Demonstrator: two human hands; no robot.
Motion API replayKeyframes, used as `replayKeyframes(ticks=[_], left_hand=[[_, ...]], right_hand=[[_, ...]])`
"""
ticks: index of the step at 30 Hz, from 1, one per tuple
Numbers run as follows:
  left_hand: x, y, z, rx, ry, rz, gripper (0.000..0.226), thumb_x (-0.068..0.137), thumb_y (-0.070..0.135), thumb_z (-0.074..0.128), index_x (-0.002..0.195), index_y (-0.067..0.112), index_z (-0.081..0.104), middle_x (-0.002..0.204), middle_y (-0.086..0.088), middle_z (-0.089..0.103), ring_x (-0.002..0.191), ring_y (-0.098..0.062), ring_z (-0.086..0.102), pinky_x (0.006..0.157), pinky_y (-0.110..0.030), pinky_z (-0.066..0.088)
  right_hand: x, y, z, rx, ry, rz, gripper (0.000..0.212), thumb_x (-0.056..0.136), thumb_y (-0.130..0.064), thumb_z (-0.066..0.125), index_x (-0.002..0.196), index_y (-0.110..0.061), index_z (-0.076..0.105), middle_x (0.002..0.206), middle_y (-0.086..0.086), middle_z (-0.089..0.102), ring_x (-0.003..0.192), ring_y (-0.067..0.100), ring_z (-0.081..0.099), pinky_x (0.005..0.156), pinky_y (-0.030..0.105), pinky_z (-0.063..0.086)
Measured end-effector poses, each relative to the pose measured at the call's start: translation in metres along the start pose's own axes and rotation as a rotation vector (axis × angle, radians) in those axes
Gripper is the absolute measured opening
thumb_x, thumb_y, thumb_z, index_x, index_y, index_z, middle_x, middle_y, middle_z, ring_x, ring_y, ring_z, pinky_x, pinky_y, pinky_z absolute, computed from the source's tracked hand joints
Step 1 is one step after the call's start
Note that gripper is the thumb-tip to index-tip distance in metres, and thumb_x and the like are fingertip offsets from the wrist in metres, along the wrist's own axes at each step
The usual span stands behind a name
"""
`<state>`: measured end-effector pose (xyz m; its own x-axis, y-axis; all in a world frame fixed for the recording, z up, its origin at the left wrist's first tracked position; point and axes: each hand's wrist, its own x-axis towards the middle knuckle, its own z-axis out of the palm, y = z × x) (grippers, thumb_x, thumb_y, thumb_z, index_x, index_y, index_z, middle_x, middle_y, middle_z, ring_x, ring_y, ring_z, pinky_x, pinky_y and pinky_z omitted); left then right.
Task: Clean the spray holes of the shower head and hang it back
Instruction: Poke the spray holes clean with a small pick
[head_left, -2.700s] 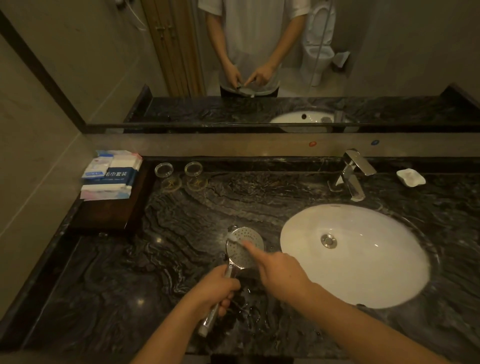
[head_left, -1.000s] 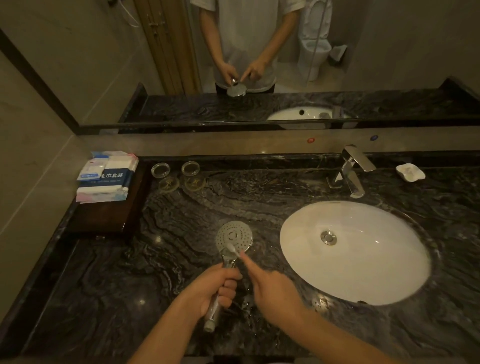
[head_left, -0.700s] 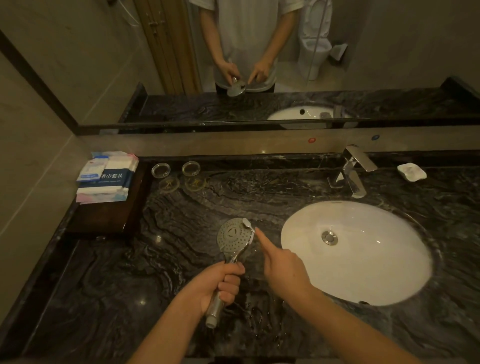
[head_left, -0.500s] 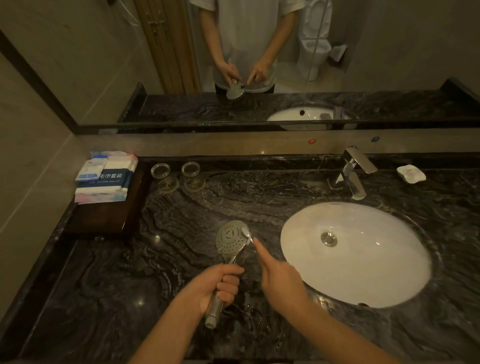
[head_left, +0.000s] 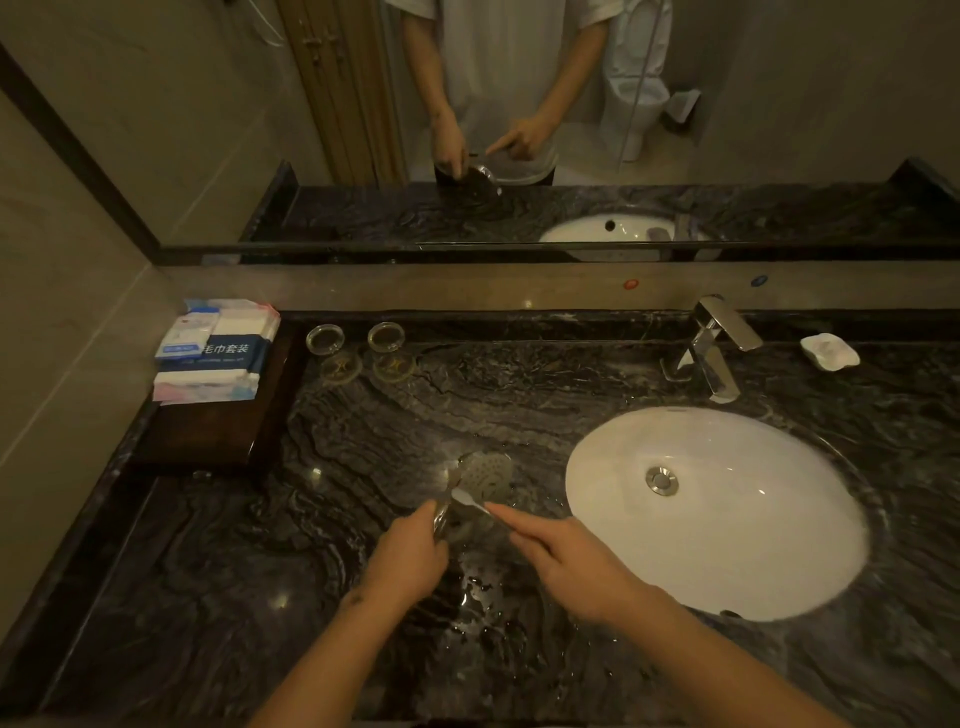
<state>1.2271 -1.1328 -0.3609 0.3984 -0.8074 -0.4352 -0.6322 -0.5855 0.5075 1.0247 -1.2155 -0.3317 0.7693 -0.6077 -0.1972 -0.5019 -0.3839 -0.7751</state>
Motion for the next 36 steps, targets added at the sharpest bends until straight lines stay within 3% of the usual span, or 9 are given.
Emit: replayKeyframes(ticks=[3, 5, 9, 13, 19, 24, 27, 29, 36], left_hand=[[-0.001, -0.003, 0.001, 0.049, 0.005, 0.034, 0.022, 0.089, 0.022, 0.056, 0.111, 0.020, 0.056, 0.109, -0.010, 0.072, 0.104, -0.033, 0.067, 0.084, -0.037, 0.053], [-0.001, -0.004, 0.000, 0.062, -0.007, 0.048, 0.024, 0.087, 0.023, 0.055, 0.111, 0.022, 0.057, 0.109, -0.010, 0.072, 0.105, -0.034, 0.067, 0.085, -0.038, 0.053], [-0.002, -0.006, -0.007, 0.121, -0.063, 0.059, 0.027, 0.082, 0.025, 0.054, 0.108, 0.029, 0.063, 0.108, -0.004, 0.072, 0.104, -0.029, 0.068, 0.085, -0.037, 0.055], [0.000, -0.011, -0.010, 0.165, -0.105, 0.058, 0.012, 0.079, 0.028, 0.057, 0.089, 0.030, 0.062, 0.099, 0.001, 0.074, 0.098, -0.024, 0.070, 0.079, -0.033, 0.054], [-0.006, 0.003, -0.008, 0.125, -0.119, 0.092, 0.025, 0.083, 0.025, 0.057, 0.104, 0.032, 0.068, 0.108, 0.001, 0.074, 0.102, -0.022, 0.069, 0.085, -0.033, 0.055], [-0.002, -0.001, -0.003, 0.127, -0.116, 0.091, 0.017, 0.086, 0.018, 0.058, 0.084, 0.035, 0.059, 0.101, 0.003, 0.072, 0.096, -0.017, 0.068, 0.073, -0.025, 0.046], [-0.003, 0.006, 0.001, 0.129, -0.104, 0.085, 0.027, 0.085, 0.019, 0.058, 0.108, 0.027, 0.068, 0.111, -0.001, 0.073, 0.103, -0.022, 0.069, 0.084, -0.030, 0.053], [-0.003, 0.010, 0.004, 0.115, -0.124, 0.067, 0.032, 0.083, 0.020, 0.058, 0.112, 0.026, 0.068, 0.113, -0.003, 0.073, 0.104, -0.022, 0.069, 0.087, -0.030, 0.054], [-0.001, 0.010, 0.007, 0.033, -0.156, 0.056, 0.029, 0.079, 0.013, 0.059, 0.103, 0.025, 0.070, 0.104, 0.000, 0.075, 0.100, -0.018, 0.070, 0.084, -0.028, 0.054]], right_hand=[[0.000, 0.005, -0.013, -0.028, -0.021, -0.018, 0.048, 0.103, -0.033, 0.043, 0.134, -0.069, 0.035, 0.080, -0.006, 0.072, 0.065, 0.007, 0.063, 0.071, 0.018, 0.052], [0.001, 0.004, -0.018, -0.062, -0.059, -0.036, 0.049, 0.103, -0.031, 0.044, 0.134, -0.069, 0.035, 0.066, -0.006, 0.065, 0.055, 0.011, 0.056, 0.063, 0.017, 0.047], [0.009, 0.006, -0.031, -0.117, -0.147, -0.065, 0.049, 0.102, -0.030, 0.046, 0.134, -0.066, 0.039, 0.065, -0.004, 0.066, 0.052, 0.010, 0.051, 0.064, 0.025, 0.049], [0.011, 0.007, -0.049, -0.174, -0.211, -0.078, 0.044, 0.102, -0.028, 0.048, 0.134, -0.059, 0.047, 0.056, -0.028, 0.058, 0.051, 0.004, 0.050, 0.061, 0.014, 0.041], [0.012, 0.004, -0.039, -0.154, -0.218, -0.089, 0.050, 0.102, -0.030, 0.047, 0.129, -0.071, 0.041, 0.073, -0.005, 0.071, 0.056, 0.016, 0.057, 0.067, 0.029, 0.052], [0.006, 0.006, -0.052, -0.145, -0.224, -0.036, 0.041, 0.102, -0.028, 0.049, 0.135, -0.053, 0.051, 0.074, -0.045, 0.061, 0.060, 0.000, 0.058, 0.063, 0.008, 0.041], [0.007, 0.004, -0.042, -0.140, -0.247, -0.040, 0.044, 0.102, -0.034, 0.045, 0.133, -0.066, 0.041, 0.103, -0.016, 0.075, 0.073, 0.010, 0.067, 0.077, 0.028, 0.056], [0.009, 0.005, -0.038, -0.166, -0.248, -0.059, 0.047, 0.102, -0.035, 0.043, 0.133, -0.070, 0.036, 0.099, -0.004, 0.076, 0.070, 0.016, 0.066, 0.079, 0.034, 0.057], [0.006, 0.011, -0.059, -0.224, -0.177, -0.058, 0.041, 0.102, -0.034, 0.046, 0.135, -0.059, 0.045, 0.071, -0.008, 0.069, 0.056, 0.010, 0.055, 0.061, 0.020, 0.044]])
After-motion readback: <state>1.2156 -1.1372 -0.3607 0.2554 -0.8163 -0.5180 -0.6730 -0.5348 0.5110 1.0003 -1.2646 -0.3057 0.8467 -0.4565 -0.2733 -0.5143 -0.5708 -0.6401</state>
